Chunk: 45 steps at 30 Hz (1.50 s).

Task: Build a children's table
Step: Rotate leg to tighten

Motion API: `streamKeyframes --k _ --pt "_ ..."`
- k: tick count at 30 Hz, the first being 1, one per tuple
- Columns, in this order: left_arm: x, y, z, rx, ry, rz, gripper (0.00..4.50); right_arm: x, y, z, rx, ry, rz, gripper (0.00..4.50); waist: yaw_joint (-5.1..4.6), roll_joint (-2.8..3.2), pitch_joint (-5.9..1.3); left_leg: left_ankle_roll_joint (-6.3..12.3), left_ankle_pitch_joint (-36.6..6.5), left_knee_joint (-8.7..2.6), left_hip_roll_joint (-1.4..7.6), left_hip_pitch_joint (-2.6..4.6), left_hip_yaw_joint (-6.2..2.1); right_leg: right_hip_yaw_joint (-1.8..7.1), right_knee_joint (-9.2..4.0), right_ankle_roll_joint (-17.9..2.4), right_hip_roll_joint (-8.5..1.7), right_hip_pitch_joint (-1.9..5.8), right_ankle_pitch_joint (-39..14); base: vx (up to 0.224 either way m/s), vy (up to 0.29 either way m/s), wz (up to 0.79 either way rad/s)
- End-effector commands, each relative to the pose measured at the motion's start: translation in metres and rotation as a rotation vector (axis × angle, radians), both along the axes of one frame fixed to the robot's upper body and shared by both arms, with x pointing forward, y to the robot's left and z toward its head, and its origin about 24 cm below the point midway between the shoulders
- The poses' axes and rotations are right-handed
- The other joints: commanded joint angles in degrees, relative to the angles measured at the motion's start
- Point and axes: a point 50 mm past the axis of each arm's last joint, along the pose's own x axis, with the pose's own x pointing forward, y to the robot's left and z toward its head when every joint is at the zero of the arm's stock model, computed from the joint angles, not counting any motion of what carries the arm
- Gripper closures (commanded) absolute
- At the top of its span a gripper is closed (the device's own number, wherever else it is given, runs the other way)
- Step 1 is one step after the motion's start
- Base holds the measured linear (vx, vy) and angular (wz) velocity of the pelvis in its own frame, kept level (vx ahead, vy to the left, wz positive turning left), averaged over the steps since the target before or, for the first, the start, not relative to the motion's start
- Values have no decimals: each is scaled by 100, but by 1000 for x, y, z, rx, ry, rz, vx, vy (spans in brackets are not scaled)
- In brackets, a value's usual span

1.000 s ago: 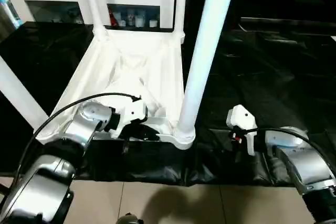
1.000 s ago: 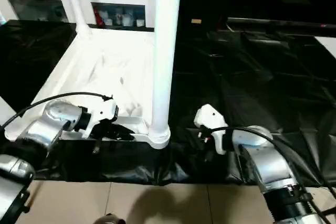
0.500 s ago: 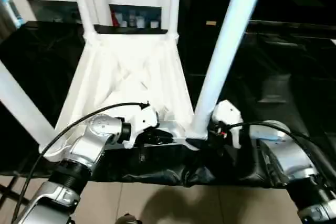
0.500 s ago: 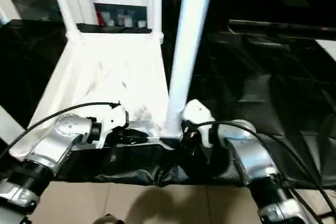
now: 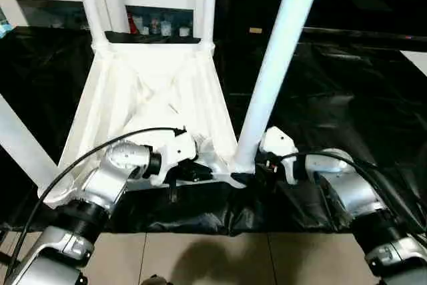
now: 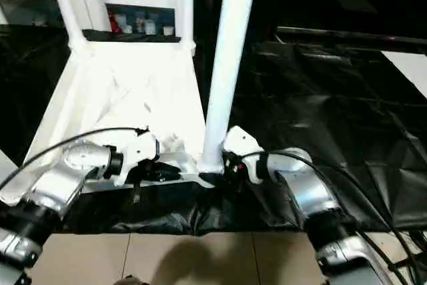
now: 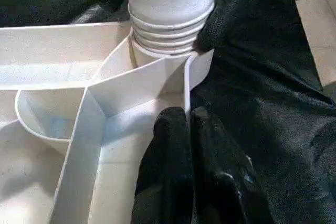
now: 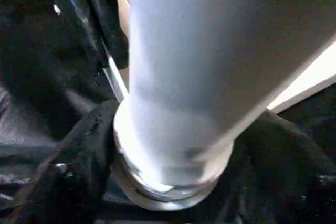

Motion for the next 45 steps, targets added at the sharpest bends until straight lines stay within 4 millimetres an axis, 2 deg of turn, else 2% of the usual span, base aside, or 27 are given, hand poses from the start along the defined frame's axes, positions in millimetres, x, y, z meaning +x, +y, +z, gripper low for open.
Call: streamKeyframes --k 1,5,7,10,11,13,16,17,18,19,20,21,24,25,28,31,34,35,36,38,40,41,42,45 --pt "-7 -2 -14 63 72 -50 450 8 -5 3 -3 -14 -55 99 25 53 -285 -67 -1467 -427 287 94 -185 338 -559 -1049 -564 186 -1274 0 0 0" --pt "-5 -2 -14 65 75 -52 450 10 1 2 34 -10 -68 121 10 55 -290 -59 -1456 -433 289 90 -190 334 -550 -1097 -559 189 -1211 0 0 0" --pt "-4 -2 -14 63 73 -46 450 10 2 1 45 -5 -73 149 7 58 -283 -69 -1489 -440 293 94 -192 335 -553 -1100 -560 185 -1239 0 0 0" --pt "2 -4 -11 42 44 7 450 11 9 -5 76 13 -110 165 -10 41 -264 -115 -1618 -455 285 96 -204 334 -584 -1048 -579 179 -1631 0 0 0" --pt "4 -5 -10 31 33 33 450 12 12 -8 84 17 -129 165 -16 28 -273 -126 -1603 -453 290 96 -203 333 -583 -1033 -582 182 -1649 0 0 0" --pt "9 -9 -7 14 7 89 450 13 21 -15 98 28 -194 173 -41 38 -266 -176 -1603 -473 297 88 -216 335 -575 -1018 -581 174 -1668 0 0 0" --pt "16 -22 -6 -2 -41 192 450 14 42 -25 107 36 -291 176 -60 33 -268 -223 -1665 -472 291 120 -216 341 -589 -1021 -585 151 -1705 0 0 0" --pt "18 -32 -5 -24 -45 221 450 15 54 -28 97 31 -327 176 -84 34 -270 -234 -1597 -471 290 97 -213 347 -576 -1035 -586 159 -1630 0 0 0" --pt "18 -43 -5 -48 -46 245 450 17 67 -30 86 24 -385 176 -103 35 -267 -260 -1606 -478 285 103 -217 341 -582 -1040 -581 153 -1656 0 0 0" --pt "18 -48 -6 -57 -46 252 450 18 73 -30 84 23 -410 176 -107 36 -264 -271 -1616 -478 281 105 -217 341 -586 -1030 -583 153 -1690 0 0 0" --pt "18 -50 -6 -59 -46 254 450 18 74 -31 83 23 -419 176 -105 35 -259 -257 -1681 -478 271 111 -217 344 -607 -978 -581 147 -1800 0 0 0" --pt "16 -59 -9 -61 -33 252 450 17 92 -26 108 8 -391 176 -101 24 -261 -230 -1695 -476 272 121 -216 352 -621 -931 -587 138 -1872 0 0 0" --pt "14 -61 -13 -35 -43 231 450 13 106 -21 156 14 -316 176 -70 16 -270 -149 -1601 -481 277 123 -205 361 -619 -885 -578 139 -1681 0 0 0" --pt "14 -61 -13 -31 -45 230 450 13 108 -20 167 15 -310 121 -71 19 -270 -143 -1580 -485 279 116 -202 362 -615 -883 -576 141 -1626 0 0 0" --pt "13 -45 -10 -44 -50 193 450 13 94 -17 216 32 -269 101 -67 24 -284 -102 -1516 -492 281 113 -197 360 -600 -911 -569 154 -1391 0 0 0" --pt "10 -37 -9 -43 -43 161 450 15 85 -14 214 26 -247 79 -68 23 -304 -58 -1323 -491 284 102 -189 354 -562 -974 -561 181 -1007 0 0 0" --pt "7 -31 -9 -44 -31 128 450 15 77 -12 198 13 -209 59 -47 24 -346 78 -875 -450 280 87 -164 339 -470 -1175 -547 220 -141 0 0 0" --pt "1 -21 -7 -42 -18 58 450 13 61 -10 166 -2 -118 59 -28 26 -355 164 -718 -433 272 88 -160 328 -448 -1231 -535 233 181 0 0 0" --pt "0 -18 -7 -39 -13 40 450 12 56 -9 156 -5 -89 59 -21 21 -356 276 -610 -412 274 66 -148 328 -412 -1258 -531 247 465 0 0 0" --pt "-2 -12 -6 -34 -3 13 450 11 48 -7 133 -5 -43 59 -14 24 -348 330 -581 -414 275 72 -137 325 -409 -1315 -530 245 555 0 0 0" --pt "-4 -9 -5 -34 12 -6 450 9 43 -6 116 0 -4 59 11 29 -336 319 -648 -418 285 79 -136 312 -417 -1343 -530 248 374 0 0 0" --pt "-6 -3 -3 -41 36 -48 450 6 34 -5 88 17 69 59 23 7 -323 286 -763 -425 293 92 -131 309 -445 -1332 -530 242 159 0 0 0" --pt "-7 -2 -2 -40 42 -57 450 4 31 -4 79 28 98 59 53 23 -320 252 -815 -427 304 95 -130 314 -452 -1319 -539 239 -8 0 0 0" --pt "-8 3 0 -40 59 -89 450 -1 23 -3 51 64 190 59 105 14 -307 200 -940 -437 315 110 -122 319 -465 -1299 -533 215 -209 0 0 0"
